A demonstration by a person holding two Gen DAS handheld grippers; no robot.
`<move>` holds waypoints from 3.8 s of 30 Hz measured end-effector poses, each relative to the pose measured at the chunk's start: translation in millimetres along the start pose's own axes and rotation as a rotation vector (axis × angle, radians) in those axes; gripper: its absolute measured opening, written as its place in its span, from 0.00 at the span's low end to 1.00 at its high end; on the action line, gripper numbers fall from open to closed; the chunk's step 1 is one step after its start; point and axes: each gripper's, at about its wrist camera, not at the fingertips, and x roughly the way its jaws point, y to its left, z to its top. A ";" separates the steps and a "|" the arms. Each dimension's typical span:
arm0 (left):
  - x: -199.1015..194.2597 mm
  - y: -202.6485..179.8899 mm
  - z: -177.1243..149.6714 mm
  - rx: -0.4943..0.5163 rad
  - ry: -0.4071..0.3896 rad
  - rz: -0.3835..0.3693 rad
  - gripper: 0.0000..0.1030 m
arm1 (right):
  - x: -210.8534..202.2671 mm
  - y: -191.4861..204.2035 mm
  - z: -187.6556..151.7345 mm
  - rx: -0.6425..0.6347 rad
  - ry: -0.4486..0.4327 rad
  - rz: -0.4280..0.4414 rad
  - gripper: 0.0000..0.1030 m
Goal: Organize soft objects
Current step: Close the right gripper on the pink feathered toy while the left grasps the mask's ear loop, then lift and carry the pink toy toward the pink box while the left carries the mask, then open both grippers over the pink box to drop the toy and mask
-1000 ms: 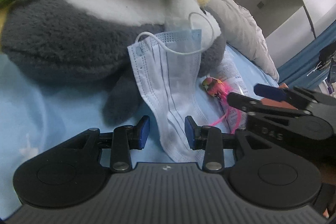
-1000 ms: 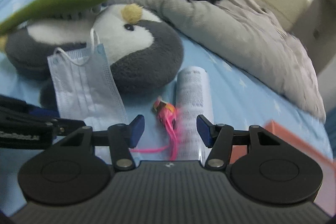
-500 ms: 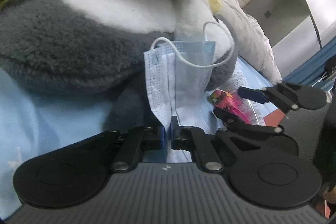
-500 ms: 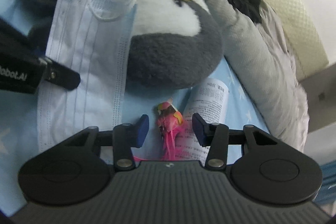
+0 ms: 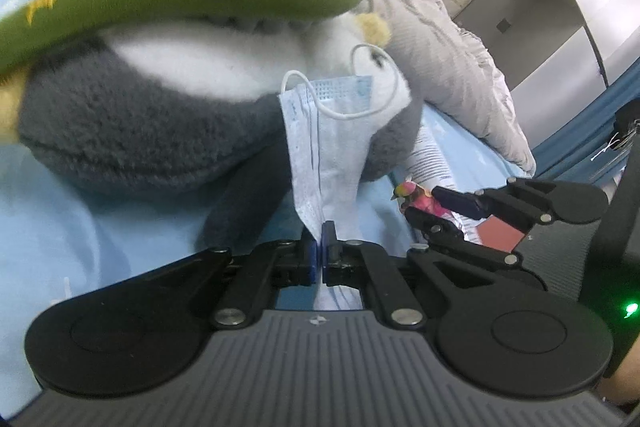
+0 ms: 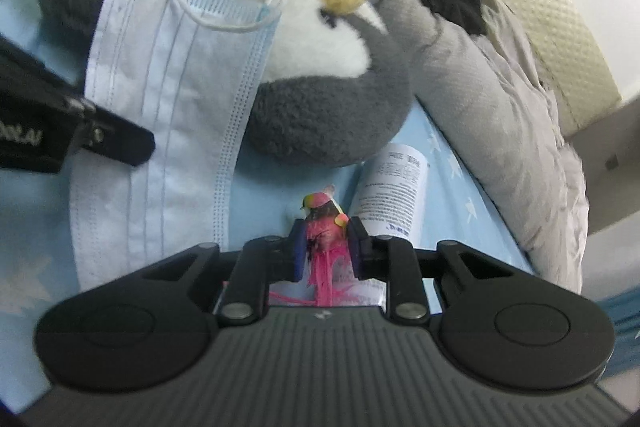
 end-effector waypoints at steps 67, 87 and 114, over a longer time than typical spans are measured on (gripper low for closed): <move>-264.7 -132.4 -95.9 0.405 0.070 -0.033 0.03 | -300.4 -4.9 -133.8 0.984 -0.192 0.151 0.24; -243.7 -236.9 -60.0 0.494 0.017 -0.146 0.03 | -323.6 -86.7 -151.8 1.034 -0.311 0.055 0.25; -31.5 -304.3 -96.7 0.591 0.282 -0.162 0.03 | -188.8 -144.3 -274.0 1.240 0.000 -0.029 0.25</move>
